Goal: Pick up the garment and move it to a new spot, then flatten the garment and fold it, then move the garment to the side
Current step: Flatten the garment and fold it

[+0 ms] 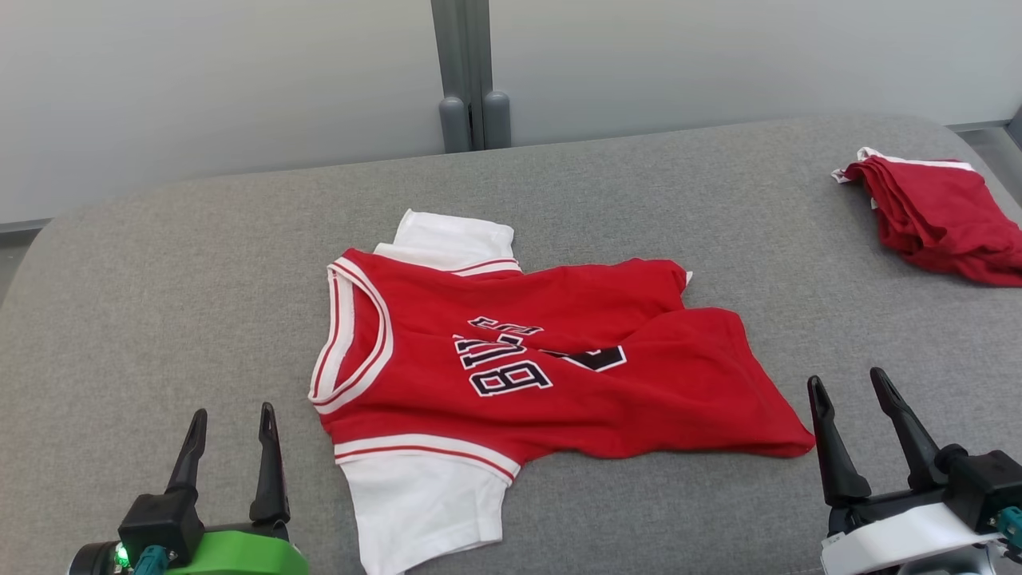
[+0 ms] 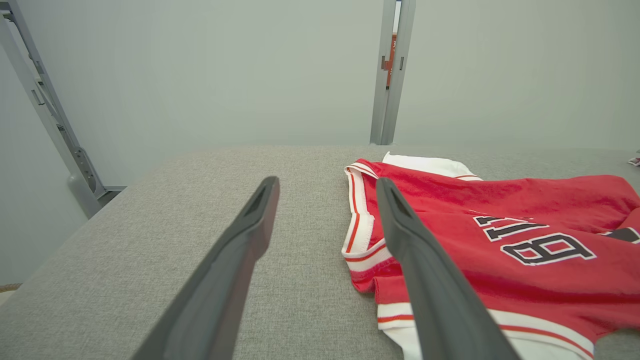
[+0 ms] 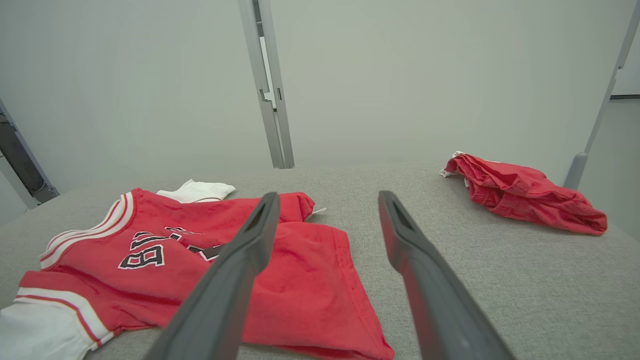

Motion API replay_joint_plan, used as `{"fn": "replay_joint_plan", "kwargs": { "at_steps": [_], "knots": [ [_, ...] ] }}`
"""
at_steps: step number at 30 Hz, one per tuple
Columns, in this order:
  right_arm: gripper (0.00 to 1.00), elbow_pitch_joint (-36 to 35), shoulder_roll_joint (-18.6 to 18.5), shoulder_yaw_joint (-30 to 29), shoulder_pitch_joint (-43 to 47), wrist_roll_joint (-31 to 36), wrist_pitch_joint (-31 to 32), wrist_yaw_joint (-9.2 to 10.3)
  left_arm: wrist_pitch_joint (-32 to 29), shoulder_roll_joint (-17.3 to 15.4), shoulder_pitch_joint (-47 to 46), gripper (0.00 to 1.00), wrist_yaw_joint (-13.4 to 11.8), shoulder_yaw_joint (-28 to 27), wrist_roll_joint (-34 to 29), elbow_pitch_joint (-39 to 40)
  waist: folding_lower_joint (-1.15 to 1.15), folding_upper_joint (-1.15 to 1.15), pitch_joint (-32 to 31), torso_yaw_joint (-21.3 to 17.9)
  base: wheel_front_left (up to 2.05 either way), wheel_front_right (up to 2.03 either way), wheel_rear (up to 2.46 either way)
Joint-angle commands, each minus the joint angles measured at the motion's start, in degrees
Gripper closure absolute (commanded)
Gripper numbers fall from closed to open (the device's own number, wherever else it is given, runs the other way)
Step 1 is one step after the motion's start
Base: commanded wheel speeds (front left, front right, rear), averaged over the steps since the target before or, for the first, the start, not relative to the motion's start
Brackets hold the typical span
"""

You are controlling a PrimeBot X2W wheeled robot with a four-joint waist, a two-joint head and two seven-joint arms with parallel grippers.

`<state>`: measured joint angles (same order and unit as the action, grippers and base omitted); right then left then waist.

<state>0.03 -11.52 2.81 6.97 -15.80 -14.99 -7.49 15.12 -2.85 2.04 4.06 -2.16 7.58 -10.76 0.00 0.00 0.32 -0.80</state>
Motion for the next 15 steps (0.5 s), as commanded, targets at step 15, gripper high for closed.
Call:
{"fn": "replay_joint_plan", "kwargs": {
  "at_steps": [15],
  "knots": [
    [0.00, 0.9, 0.0, 0.3, 0.8, 0.9, -0.3, 0.00, -0.8, -1.2, 0.2, 0.00, 1.4, 0.9, 1.0, -0.8, 0.00, 0.00, -0.6, 0.4, 0.00, 0.00, 0.00]
  ]
}}
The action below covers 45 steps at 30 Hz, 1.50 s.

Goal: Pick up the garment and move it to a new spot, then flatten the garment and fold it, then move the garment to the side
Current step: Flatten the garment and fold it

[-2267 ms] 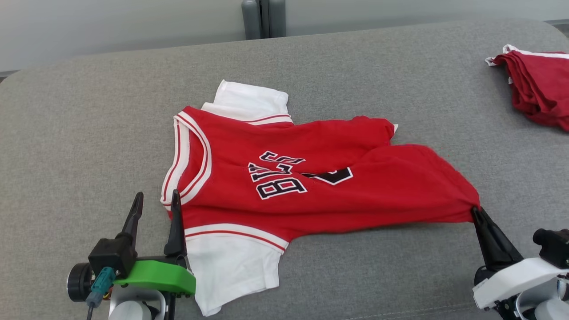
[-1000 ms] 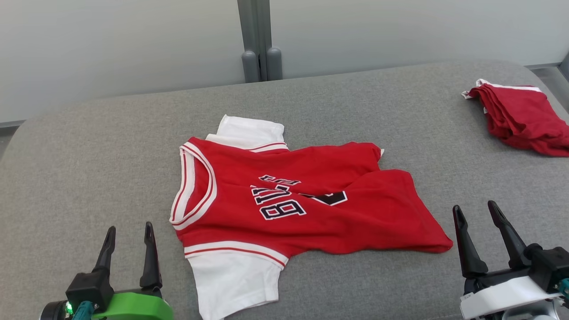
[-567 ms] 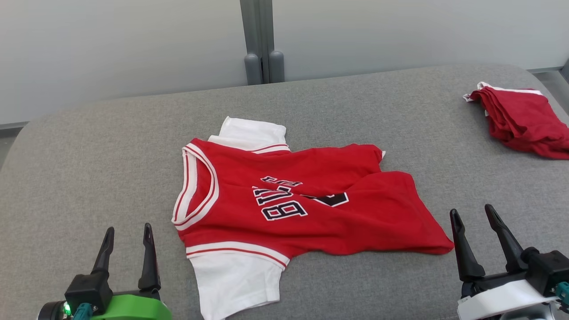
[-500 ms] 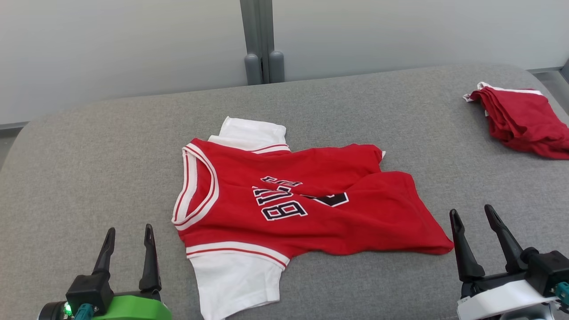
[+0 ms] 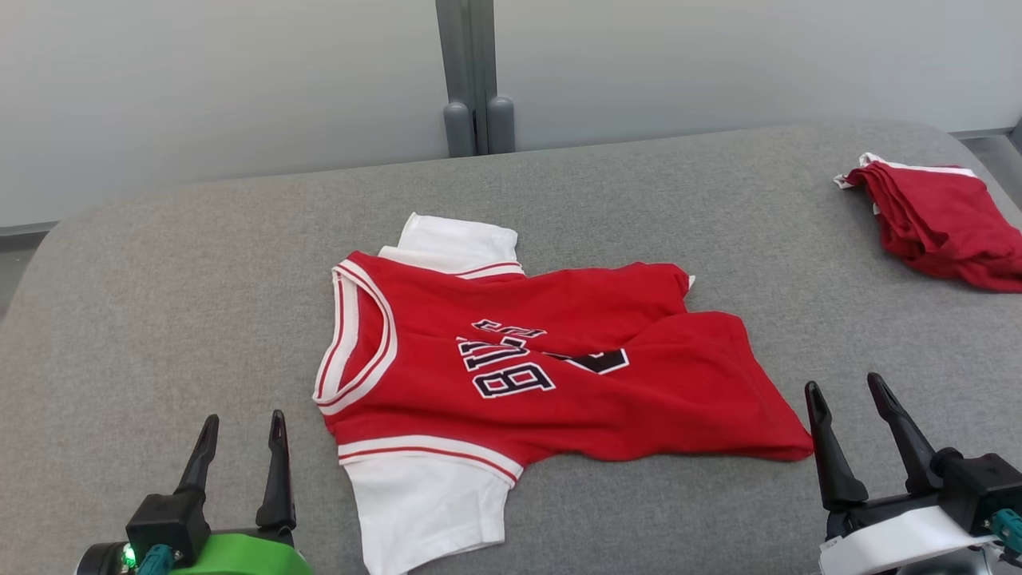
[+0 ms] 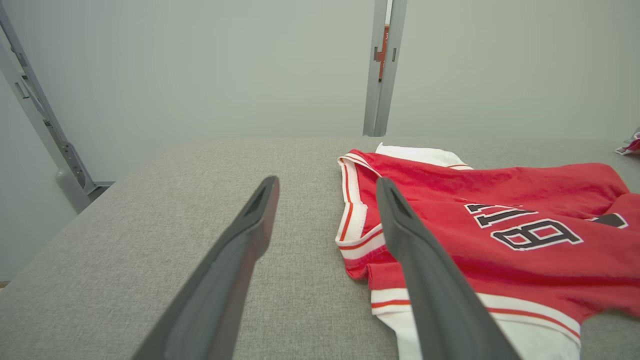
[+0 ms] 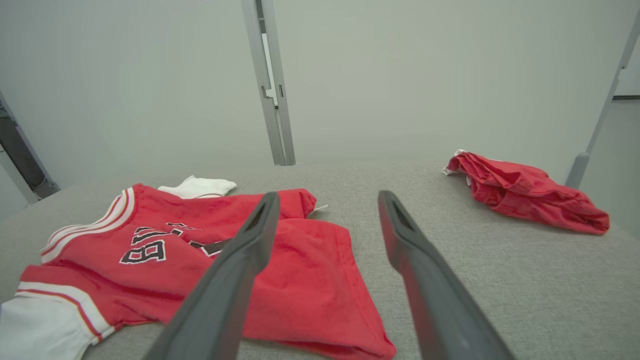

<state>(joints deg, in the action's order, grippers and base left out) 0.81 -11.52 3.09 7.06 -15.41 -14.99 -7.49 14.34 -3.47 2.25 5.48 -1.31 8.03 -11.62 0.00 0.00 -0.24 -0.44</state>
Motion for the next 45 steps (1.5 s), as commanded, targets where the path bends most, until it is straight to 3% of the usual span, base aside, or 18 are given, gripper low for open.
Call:
{"fn": "replay_joint_plan", "kwargs": {
  "at_steps": [1, 20, 45],
  "knots": [
    [0.00, 0.2, 0.1, 0.0, 0.7, 0.5, -0.3, 0.00, -0.3, -0.6, -0.2, 0.00, 0.0, 0.1, 0.7, 0.2, 0.00, 0.00, -0.1, 0.1, 0.00, 0.00, 0.00],
    [0.00, 1.9, 0.9, -0.6, 0.1, 0.7, -0.3, 0.00, -5.7, -1.8, 0.8, 0.00, -1.0, 0.4, 2.0, 6.1, 0.00, 0.00, -0.6, 1.1, 0.00, 0.00, 0.00],
    [0.00, 2.4, 1.1, -0.3, -0.2, 0.9, -0.3, 0.00, -5.9, -2.6, 1.6, 0.00, -2.0, 1.5, 3.1, 7.0, 0.00, 0.00, -0.8, 1.1, 0.00, 0.00, 0.00]
  ]
}}
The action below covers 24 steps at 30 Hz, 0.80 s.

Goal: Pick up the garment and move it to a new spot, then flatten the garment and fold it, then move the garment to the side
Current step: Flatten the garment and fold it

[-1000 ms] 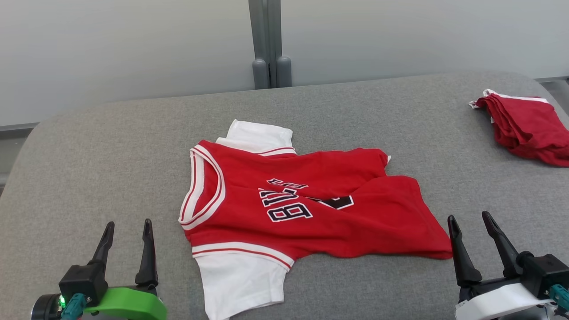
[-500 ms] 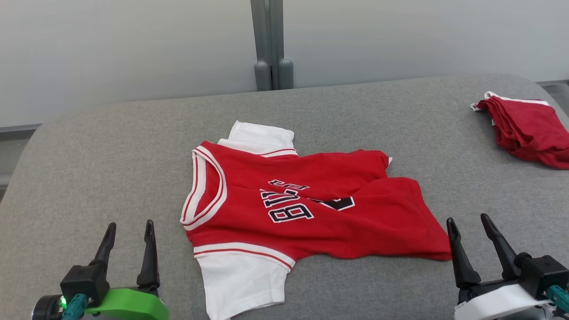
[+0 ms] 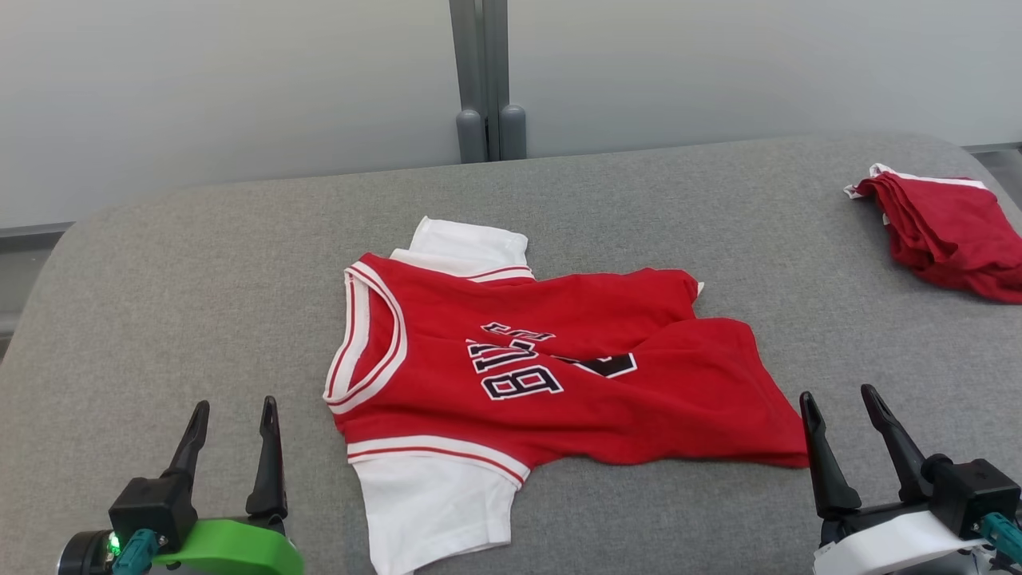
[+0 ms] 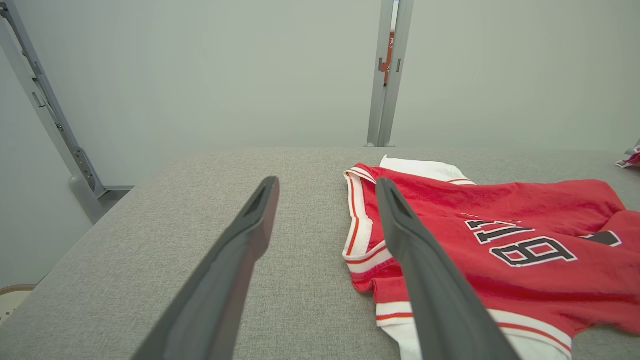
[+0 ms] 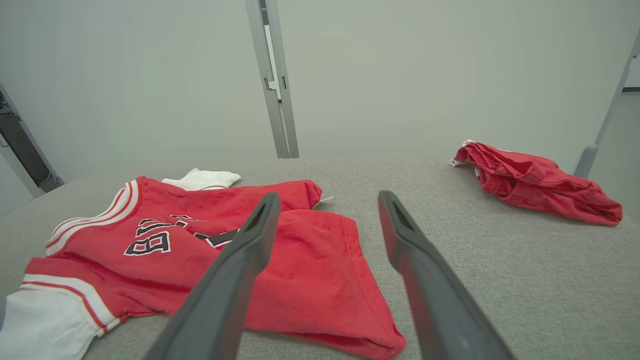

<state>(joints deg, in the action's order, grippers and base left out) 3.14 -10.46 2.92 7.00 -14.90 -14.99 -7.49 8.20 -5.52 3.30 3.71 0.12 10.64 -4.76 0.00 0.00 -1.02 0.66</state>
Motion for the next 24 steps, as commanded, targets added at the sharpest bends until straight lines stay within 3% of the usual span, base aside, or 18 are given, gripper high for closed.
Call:
{"fn": "replay_joint_plan", "kwargs": {
  "at_steps": [1, 12, 24],
  "knots": [
    [0.00, 0.1, 0.1, -0.1, -0.1, 0.4, -0.3, 0.00, 0.2, -0.5, 0.5, 0.00, -0.3, 0.2, 0.5, 0.1, 0.00, 0.00, 0.0, 0.0, 0.00, 0.00, 0.00],
    [0.00, 5.8, -1.0, -0.1, -3.2, -0.9, -0.2, 0.00, -0.5, 0.6, 1.0, 0.00, 0.8, 5.2, -0.3, -4.5, 0.00, 0.00, 1.4, -0.3, 0.00, 0.00, 0.00],
    [0.00, 22.2, -2.3, 0.0, -11.9, -1.7, -0.2, 0.00, 2.1, 1.8, -2.9, 0.00, 1.6, 10.2, 1.0, -19.7, 0.00, 0.00, 6.0, 0.2, 0.00, 0.00, 0.00]
  ]
}}
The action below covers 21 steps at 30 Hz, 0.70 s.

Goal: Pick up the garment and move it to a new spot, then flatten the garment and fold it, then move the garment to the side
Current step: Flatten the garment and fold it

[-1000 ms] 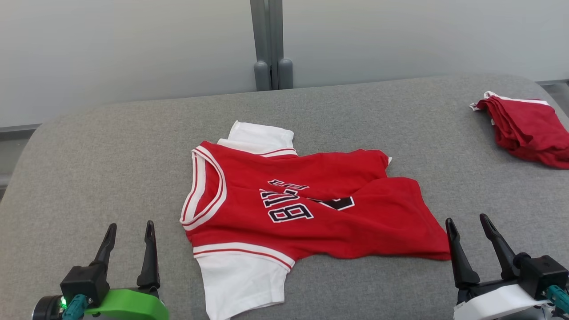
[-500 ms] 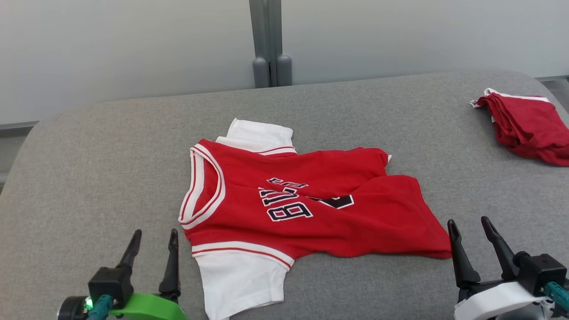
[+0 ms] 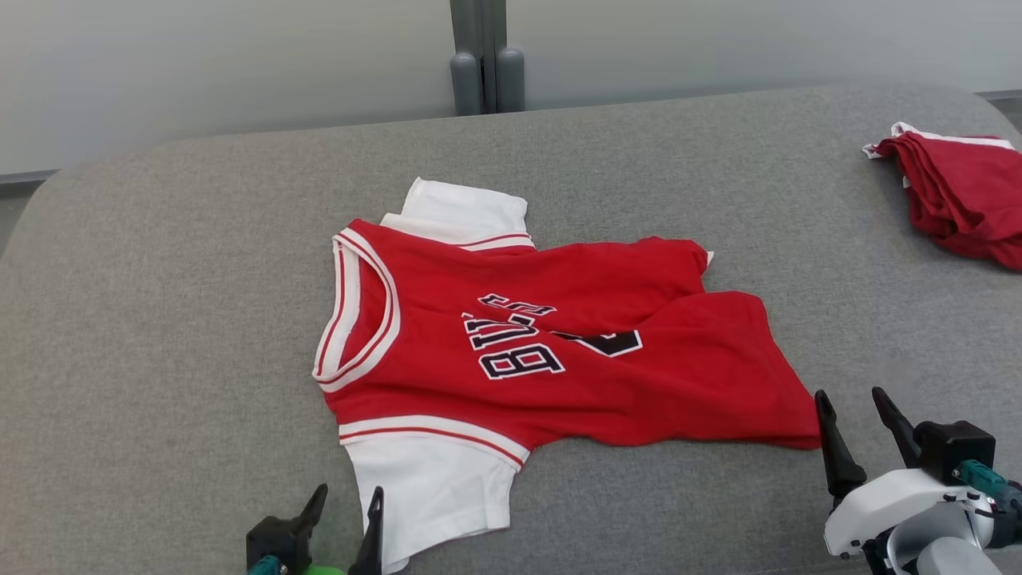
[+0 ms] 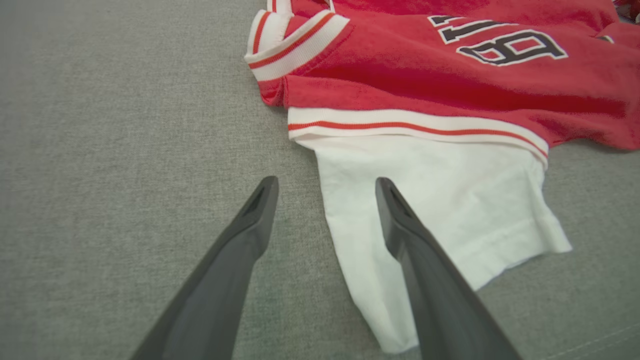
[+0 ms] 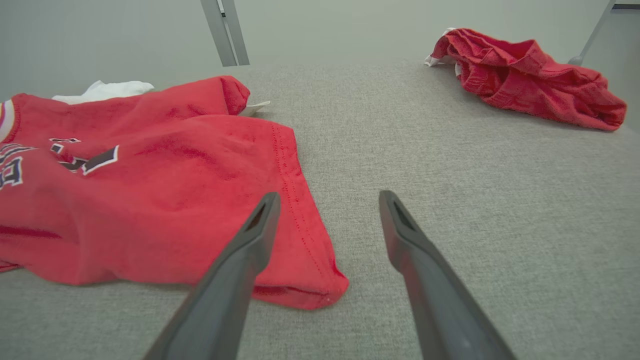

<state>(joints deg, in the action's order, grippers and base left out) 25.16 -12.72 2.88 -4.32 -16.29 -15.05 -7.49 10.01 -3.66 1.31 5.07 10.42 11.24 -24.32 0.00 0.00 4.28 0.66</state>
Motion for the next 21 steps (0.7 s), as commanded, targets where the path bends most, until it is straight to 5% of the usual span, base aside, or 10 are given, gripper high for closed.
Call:
{"fn": "replay_joint_plan", "kwargs": {
  "at_steps": [1, 14, 15, 16, 17, 18, 19, 21],
  "knots": [
    [0.00, 1.8, 0.0, 0.1, -1.2, -0.3, -0.2, 0.00, 0.6, 0.0, -1.2, 0.00, 0.2, 0.3, 0.6, -1.3, 0.00, 0.00, 1.0, 0.3, 0.00, 0.00, 0.00],
    [0.00, 14.3, 2.2, 1.9, -4.1, -3.0, -0.1, -0.01, 2.3, 0.8, -2.2, 0.00, 0.9, 7.0, 5.1, -10.8, 0.00, 0.00, 2.6, 1.3, 0.00, 0.00, 0.00],
    [0.21, 14.7, 2.4, 2.3, -4.1, -3.6, -0.1, -0.01, 2.2, 0.8, -2.2, 0.00, 1.0, 7.7, 5.7, -11.1, 0.00, 0.00, 2.6, 1.4, 0.00, 0.00, 0.00],
    [0.59, 15.0, 2.6, 2.8, -4.1, -4.4, 0.0, -0.01, 2.2, 0.8, -2.4, 0.00, 1.2, 8.5, 6.6, -11.5, 0.00, 0.00, 2.6, 1.4, 0.00, 0.00, 0.00],
    [0.85, 14.9, 2.8, 3.3, -4.1, -5.0, 0.0, -0.01, 2.2, 0.9, -2.6, 0.43, 1.2, 9.1, 7.3, -11.7, 0.00, 0.00, 2.7, 1.4, 0.00, 0.00, 0.00],
    [1.00, 14.5, 2.8, 3.6, -4.2, -5.6, 0.0, -0.01, 2.3, 0.9, -2.9, 0.78, 1.2, 9.7, 8.1, -12.0, 0.00, 0.00, 2.6, 1.4, 0.00, 0.00, 0.00],
    [1.00, 13.9, 2.7, 3.9, -4.3, -6.1, 0.0, -0.01, 2.4, 1.0, -3.2, 1.00, 1.3, 10.3, 8.7, -12.0, 0.00, 0.00, 2.6, 1.4, 0.00, 0.00, 0.00],
    [1.00, 12.0, 2.4, 4.2, -4.3, -6.8, -0.1, 0.00, 2.8, 0.9, -3.9, 1.00, 1.2, 10.8, 9.7, -11.6, 0.00, 0.00, 2.5, 1.3, 0.00, 0.00, 0.00]
  ]
}}
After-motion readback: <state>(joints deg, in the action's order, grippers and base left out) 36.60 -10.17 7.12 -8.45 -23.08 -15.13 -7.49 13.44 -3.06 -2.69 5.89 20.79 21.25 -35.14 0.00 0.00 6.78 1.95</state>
